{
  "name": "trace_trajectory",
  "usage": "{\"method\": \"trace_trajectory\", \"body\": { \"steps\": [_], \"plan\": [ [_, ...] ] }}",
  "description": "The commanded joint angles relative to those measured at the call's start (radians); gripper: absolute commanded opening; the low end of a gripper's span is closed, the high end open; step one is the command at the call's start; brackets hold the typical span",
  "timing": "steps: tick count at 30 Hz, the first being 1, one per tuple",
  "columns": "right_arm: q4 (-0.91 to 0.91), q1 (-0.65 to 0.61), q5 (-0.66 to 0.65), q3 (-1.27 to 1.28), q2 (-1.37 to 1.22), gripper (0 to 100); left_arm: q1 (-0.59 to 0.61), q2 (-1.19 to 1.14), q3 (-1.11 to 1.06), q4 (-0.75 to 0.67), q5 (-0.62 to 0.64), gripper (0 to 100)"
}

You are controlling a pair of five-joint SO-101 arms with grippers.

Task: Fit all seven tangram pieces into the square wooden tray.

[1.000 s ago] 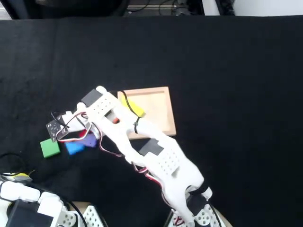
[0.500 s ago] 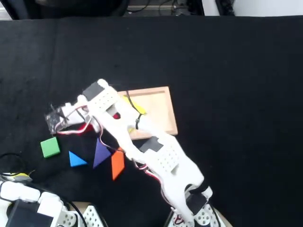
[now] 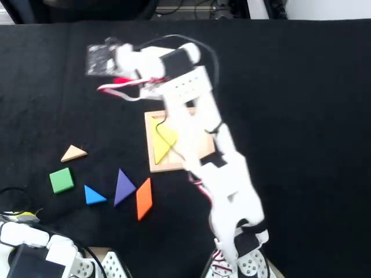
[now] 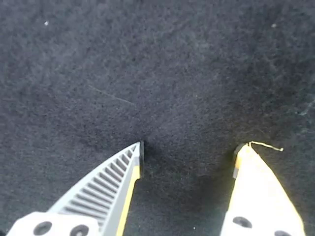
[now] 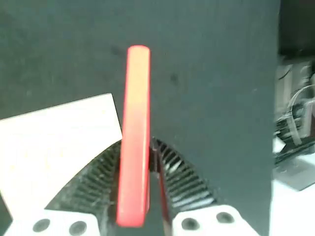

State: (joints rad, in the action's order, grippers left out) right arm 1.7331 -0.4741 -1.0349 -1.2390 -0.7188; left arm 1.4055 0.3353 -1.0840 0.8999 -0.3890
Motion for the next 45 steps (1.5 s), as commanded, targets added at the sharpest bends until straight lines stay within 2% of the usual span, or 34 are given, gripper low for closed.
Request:
{"method": "trace_trajectory", "body": {
  "steps": [1,4,12,23,30,35,45],
  "plan": [
    [0.034,0.080,0.012,0.202,0.176,1.1,-0.008,-0.015,-0.024,-0.011,-0.005,30],
    [0.034,0.121,-0.003,0.378,0.292,1.1,-0.008,-0.015,-0.024,-0.011,-0.005,30],
    [0.005,0.183,-0.153,0.923,0.479,1.1,-0.010,-0.015,-0.025,-0.011,-0.005,30],
    [-0.269,0.126,-0.184,1.288,0.484,1.1,-0.005,-0.015,-0.025,-0.011,-0.005,30],
    [-0.307,0.055,-0.189,1.359,0.484,1.1,-0.012,-0.015,-0.025,-0.011,-0.005,30],
    [-0.328,0.057,-0.192,1.362,0.479,1.1,-0.010,-0.015,-0.025,-0.011,-0.005,30],
    [-0.370,0.055,-0.187,1.297,0.311,1.1,-0.005,-0.015,-0.025,-0.011,-0.005,30]
  ]
}}
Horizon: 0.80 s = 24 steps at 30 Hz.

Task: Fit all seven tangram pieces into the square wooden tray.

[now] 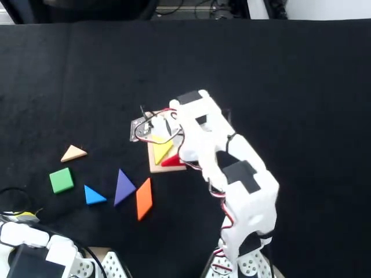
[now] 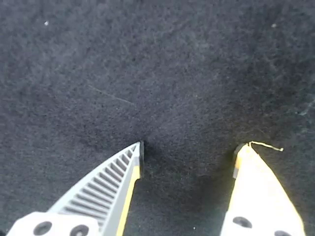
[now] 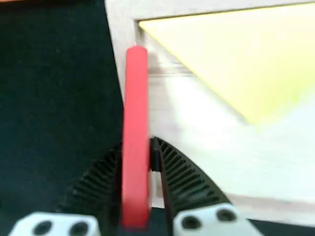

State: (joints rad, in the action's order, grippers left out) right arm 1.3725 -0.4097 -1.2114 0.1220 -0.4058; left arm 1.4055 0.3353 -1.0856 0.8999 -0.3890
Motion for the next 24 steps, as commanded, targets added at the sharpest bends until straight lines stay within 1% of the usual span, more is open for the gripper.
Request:
{"method": "trace_trajectory", "body": {
  "steps": [1,7,10,13,15,24],
  "plan": [
    [-0.009,-0.009,-0.011,-0.065,-0.002,1.1,-0.005,-0.015,-0.024,-0.011,-0.005,30],
    [-0.011,-0.015,-0.009,-0.070,-0.001,3.8,-0.007,-0.015,-0.024,-0.011,-0.005,30],
    [-0.011,-0.015,-0.006,-0.071,0.001,8.7,-0.007,-0.015,-0.024,-0.011,-0.005,30],
    [-0.014,-0.015,0.034,-0.087,0.027,14.5,-0.007,-0.015,-0.024,-0.011,-0.005,30],
    [-0.009,-0.015,0.035,-0.097,0.051,16.6,-0.007,-0.015,-0.024,-0.009,-0.005,30],
    [-0.014,-0.018,0.035,-0.107,0.081,16.6,-0.005,-0.015,-0.024,-0.009,-0.005,30]
  ]
}}
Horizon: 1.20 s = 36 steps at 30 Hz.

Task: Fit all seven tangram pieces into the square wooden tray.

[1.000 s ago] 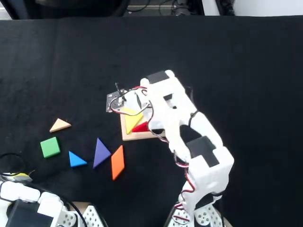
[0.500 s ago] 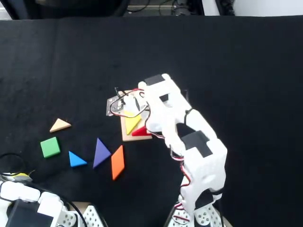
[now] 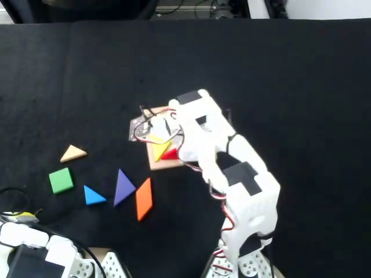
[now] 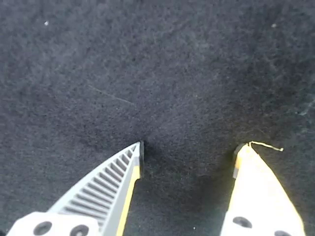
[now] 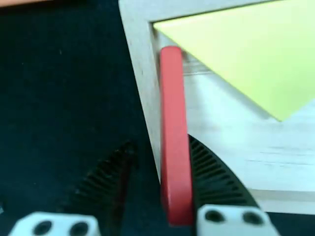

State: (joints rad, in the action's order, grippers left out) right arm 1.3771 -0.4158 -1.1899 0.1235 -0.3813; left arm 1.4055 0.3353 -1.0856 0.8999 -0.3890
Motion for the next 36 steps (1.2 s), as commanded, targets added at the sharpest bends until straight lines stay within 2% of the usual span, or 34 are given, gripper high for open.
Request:
{"method": "trace_trajectory", "body": {
  "steps": [1,15,24,31,34,36],
  "plan": [
    [-0.017,-0.018,0.014,-0.110,0.056,16.6,-0.005,-0.015,-0.024,-0.009,-0.005,30],
    [-0.011,-0.068,0.017,-0.151,0.056,17.1,-0.010,-0.015,-0.024,-0.009,-0.005,30],
    [0.095,-0.066,0.017,-0.291,0.056,17.1,-0.010,-0.015,-0.024,-0.009,-0.005,30],
    [0.178,-0.020,0.018,-0.461,0.056,16.8,-0.007,-0.015,-0.024,-0.009,-0.005,30],
    [0.186,0.035,0.018,-0.516,0.056,16.5,-0.005,-0.017,-0.024,-0.009,-0.005,30],
    [0.175,0.083,0.020,-0.522,0.048,12.9,-0.005,-0.017,-0.024,-0.009,-0.005,30]
  ]
}}
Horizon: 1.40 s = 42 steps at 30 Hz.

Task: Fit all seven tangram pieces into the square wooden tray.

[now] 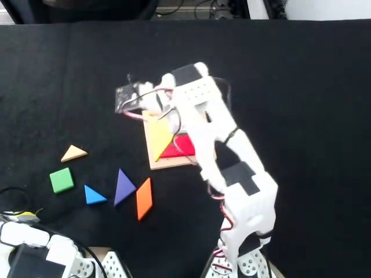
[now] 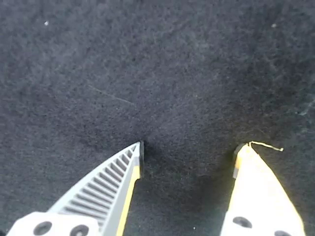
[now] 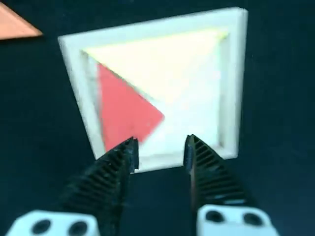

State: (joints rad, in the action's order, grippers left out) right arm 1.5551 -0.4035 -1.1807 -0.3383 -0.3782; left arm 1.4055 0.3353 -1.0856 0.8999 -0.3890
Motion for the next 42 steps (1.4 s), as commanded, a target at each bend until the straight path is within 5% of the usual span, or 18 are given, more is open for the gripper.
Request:
{"method": "trace_trajectory", "body": {
  "steps": [1,3,11,26,42],
  "plan": [
    [-0.018,0.092,0.011,-0.050,0.042,8.4,-0.005,-0.017,-0.024,-0.009,-0.005,30],
    [-0.075,0.137,0.012,-0.010,0.030,0.5,-0.005,-0.017,-0.024,-0.009,-0.005,30],
    [-0.359,0.189,0.109,0.148,-0.079,1.1,-0.005,-0.017,-0.024,-0.009,-0.005,30],
    [-0.354,0.160,0.176,0.156,-0.216,1.1,-0.007,-0.017,-0.024,-0.009,-0.005,30],
    [-0.160,0.020,0.186,0.139,-0.180,1.1,-0.005,-0.017,-0.024,-0.009,-0.005,30]
  ]
}}
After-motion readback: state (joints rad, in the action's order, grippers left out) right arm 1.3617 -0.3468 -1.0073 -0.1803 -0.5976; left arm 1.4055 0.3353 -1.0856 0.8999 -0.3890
